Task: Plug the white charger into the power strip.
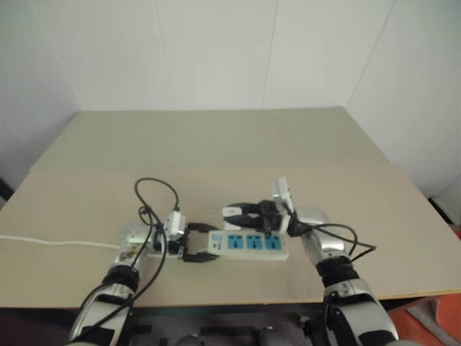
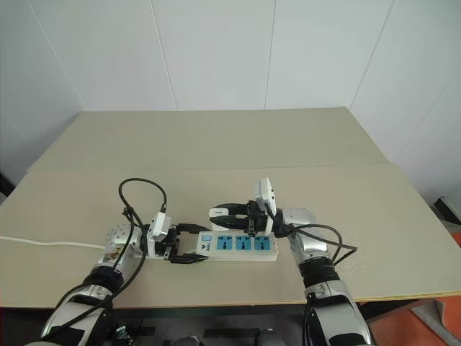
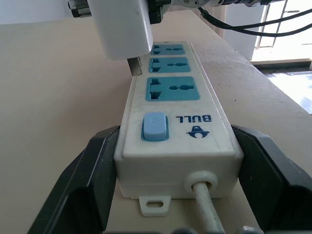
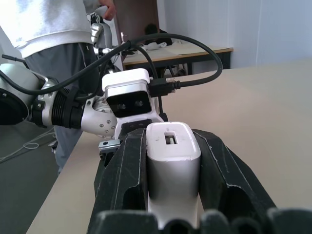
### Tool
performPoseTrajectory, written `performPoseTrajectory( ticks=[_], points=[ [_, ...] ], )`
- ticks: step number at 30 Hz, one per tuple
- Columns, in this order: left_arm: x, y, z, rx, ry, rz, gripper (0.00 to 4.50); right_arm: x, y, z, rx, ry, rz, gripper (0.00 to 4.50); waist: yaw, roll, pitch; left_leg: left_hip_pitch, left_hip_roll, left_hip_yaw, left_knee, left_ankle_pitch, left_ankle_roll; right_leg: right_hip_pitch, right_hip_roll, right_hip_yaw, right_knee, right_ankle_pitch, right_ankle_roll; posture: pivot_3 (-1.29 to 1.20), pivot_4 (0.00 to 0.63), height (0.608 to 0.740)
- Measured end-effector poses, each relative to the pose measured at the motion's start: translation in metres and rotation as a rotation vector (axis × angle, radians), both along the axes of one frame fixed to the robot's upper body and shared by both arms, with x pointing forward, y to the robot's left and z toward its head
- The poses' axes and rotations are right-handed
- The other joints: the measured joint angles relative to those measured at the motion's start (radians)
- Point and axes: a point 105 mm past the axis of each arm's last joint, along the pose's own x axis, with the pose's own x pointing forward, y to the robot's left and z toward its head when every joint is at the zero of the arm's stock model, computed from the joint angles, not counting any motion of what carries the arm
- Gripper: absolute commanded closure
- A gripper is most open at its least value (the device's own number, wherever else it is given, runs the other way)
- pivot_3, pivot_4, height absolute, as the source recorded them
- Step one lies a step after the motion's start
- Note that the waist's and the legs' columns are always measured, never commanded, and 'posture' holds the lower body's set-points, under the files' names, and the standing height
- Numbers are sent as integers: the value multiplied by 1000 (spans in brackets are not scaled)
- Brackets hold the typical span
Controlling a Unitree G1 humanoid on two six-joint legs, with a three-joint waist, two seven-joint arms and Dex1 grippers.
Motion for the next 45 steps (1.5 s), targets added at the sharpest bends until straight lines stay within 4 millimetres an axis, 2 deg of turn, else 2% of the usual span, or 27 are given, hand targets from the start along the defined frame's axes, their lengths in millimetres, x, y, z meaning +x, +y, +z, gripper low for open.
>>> performPoseTrajectory(
  ticks=[12,17,38,45],
  points=[
    [2,0,2,14,-7,-5,1266,-1,-4,-5,-13,-13,6,3387,0,0,0,0,0,0,0,0,0,0,0,0,0,0,0,0,150,740],
    [2,1,2,16,-5,-2,1266,-6,-6,-15,-15,13,10,3387,-1,0,0,0,0,0,0,0,0,0,0,0,0,0,0,0,150,740],
    [2,-3,2,18,0,-11,1266,-10,-12,-24,-33,-56,-15,3387,1,0,0,0,0,0,0,0,0,0,0,0,0,0,0,0,150,740],
    [1,-6,1,12,8,-22,1266,-12,-16,-26,-30,-22,2,3387,1,0,0,0,0,0,0,0,0,1,0,0,-1,0,0,0,150,740]
  ],
)
